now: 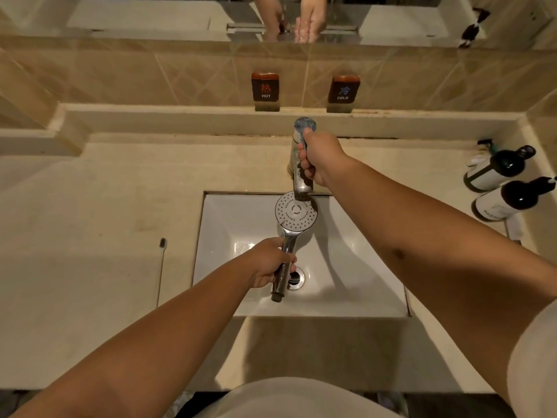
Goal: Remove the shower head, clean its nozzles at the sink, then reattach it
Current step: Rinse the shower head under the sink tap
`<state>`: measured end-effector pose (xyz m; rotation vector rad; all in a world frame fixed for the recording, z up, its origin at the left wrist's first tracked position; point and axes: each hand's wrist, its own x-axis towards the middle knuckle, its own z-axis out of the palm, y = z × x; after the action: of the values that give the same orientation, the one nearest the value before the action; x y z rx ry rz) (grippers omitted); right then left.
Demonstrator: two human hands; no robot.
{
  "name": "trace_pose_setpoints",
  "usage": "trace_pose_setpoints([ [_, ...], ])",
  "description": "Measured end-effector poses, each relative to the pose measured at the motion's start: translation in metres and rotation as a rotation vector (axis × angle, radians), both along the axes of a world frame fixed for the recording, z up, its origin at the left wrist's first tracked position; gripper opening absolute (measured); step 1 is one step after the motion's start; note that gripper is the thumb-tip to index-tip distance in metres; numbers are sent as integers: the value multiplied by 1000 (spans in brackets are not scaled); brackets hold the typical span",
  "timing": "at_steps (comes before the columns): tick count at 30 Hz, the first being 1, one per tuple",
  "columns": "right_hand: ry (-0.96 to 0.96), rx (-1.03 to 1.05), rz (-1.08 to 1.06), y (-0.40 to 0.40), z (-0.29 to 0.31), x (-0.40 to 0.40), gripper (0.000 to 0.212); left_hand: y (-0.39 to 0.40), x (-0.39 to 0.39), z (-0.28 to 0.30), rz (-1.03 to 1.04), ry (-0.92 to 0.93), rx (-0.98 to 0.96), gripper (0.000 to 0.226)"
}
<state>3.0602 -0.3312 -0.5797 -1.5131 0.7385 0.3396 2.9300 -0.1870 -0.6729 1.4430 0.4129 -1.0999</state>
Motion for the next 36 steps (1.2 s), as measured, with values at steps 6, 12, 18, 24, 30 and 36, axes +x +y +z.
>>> trace_pose_setpoints([
  [6, 78, -4, -26, 3, 11, 6, 32, -3, 1, 1, -44, -10, 12, 29],
  [12, 113, -15, -41, 4, 17, 9, 29, -5, 1, -2, -36, -7, 8, 31],
  [18, 173, 10, -42, 5, 24, 15, 42, -6, 2, -6, -12, 4, -5, 31],
  [24, 149, -2, -39, 4, 22, 13, 40, -7, 1, -8, 11, 20, -24, 32],
  [30, 135, -2, -38, 3, 18, 13, 38, -3, -3, -11, 16, 24, -6, 34],
  [36, 116, 21, -34, 2, 15, 13, 40, 1, -3, -10, -15, -3, 15, 34],
])
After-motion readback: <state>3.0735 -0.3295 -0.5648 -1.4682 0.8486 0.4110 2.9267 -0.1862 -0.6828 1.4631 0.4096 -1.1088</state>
